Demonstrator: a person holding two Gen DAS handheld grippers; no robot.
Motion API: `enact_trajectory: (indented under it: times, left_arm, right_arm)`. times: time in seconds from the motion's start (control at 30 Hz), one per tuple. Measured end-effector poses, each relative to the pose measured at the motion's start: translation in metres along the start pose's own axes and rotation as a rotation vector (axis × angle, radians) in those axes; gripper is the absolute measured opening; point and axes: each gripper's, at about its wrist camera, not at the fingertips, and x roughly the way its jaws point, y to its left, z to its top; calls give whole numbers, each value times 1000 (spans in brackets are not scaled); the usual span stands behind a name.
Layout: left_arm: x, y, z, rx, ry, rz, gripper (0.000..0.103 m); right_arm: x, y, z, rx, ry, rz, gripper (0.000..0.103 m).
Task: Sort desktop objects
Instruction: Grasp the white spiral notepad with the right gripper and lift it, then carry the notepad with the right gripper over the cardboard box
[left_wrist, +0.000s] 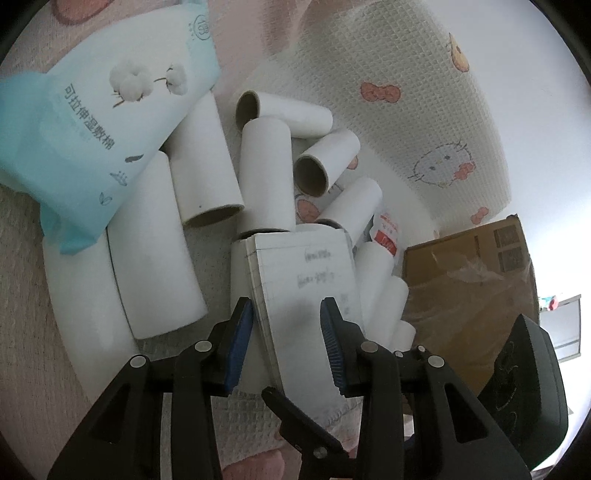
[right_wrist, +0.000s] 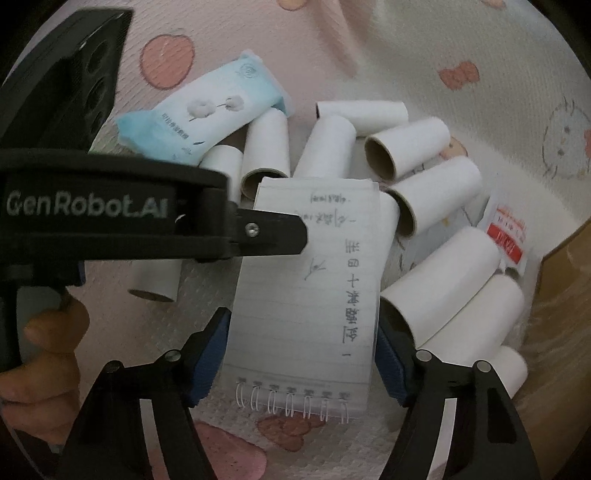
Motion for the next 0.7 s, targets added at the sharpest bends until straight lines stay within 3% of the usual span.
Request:
enact_trajectory:
  times: [0.27,0.6,0.7]
  left_arm:
    - [-10,-13,-7,42,-20,6,38]
    - [-43,-60,-4,146,-110,16,35]
    - [-57,-79,-4,183,-143,6,35]
  right_arm:
    - [-7,-8,-5,20,-12,22,71]
    - [-54,-20,2,23,-142,-5,71]
    - [-80,-7,-12,41,-182,-16,71]
